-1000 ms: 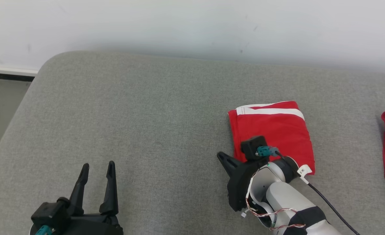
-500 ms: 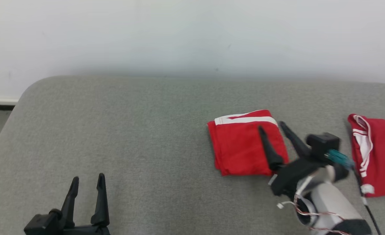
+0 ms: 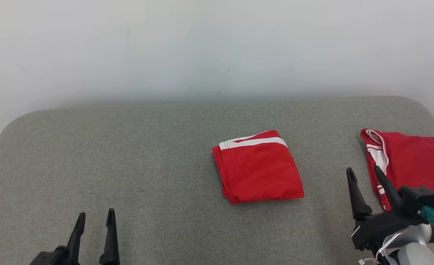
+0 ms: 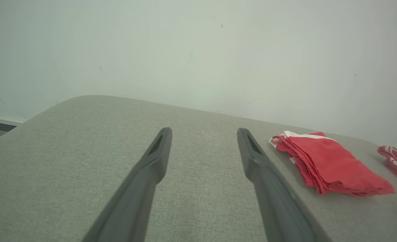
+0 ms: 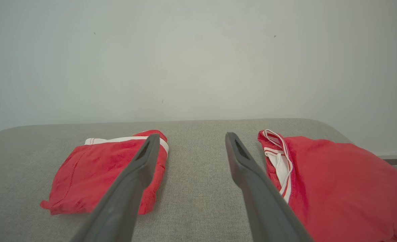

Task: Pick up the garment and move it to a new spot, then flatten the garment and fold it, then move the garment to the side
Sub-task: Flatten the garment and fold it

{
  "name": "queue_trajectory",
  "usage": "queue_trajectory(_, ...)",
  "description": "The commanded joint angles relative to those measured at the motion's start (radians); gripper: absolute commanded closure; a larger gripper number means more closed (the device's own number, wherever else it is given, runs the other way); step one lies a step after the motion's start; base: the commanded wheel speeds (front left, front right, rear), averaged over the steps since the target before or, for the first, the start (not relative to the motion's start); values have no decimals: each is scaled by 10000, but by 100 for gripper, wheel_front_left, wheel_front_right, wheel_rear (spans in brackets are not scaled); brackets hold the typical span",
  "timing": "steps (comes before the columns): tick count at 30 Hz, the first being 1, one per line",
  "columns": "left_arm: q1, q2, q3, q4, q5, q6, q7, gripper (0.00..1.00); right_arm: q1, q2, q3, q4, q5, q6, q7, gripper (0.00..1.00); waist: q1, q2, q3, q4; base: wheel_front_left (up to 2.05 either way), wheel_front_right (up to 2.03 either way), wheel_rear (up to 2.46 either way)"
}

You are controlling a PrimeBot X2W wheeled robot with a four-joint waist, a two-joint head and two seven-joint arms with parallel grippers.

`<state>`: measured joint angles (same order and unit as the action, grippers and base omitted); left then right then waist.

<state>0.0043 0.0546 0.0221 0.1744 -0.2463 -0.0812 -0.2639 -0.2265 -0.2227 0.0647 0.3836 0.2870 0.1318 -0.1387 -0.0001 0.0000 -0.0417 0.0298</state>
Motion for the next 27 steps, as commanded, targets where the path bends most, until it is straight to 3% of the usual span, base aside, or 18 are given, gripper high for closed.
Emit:
queue_trajectory(1,119,66,106,68,69,-48,2,0,227,-60,81,-105,-28,-29,-67,0,1,0,-123,-176,0,0,0)
queue_trajectory(27,148,147,833,839,381,-386,3,0,841,-120,1071,306,708,-29,-104,0,1,0,-490,-491,0,0,0)
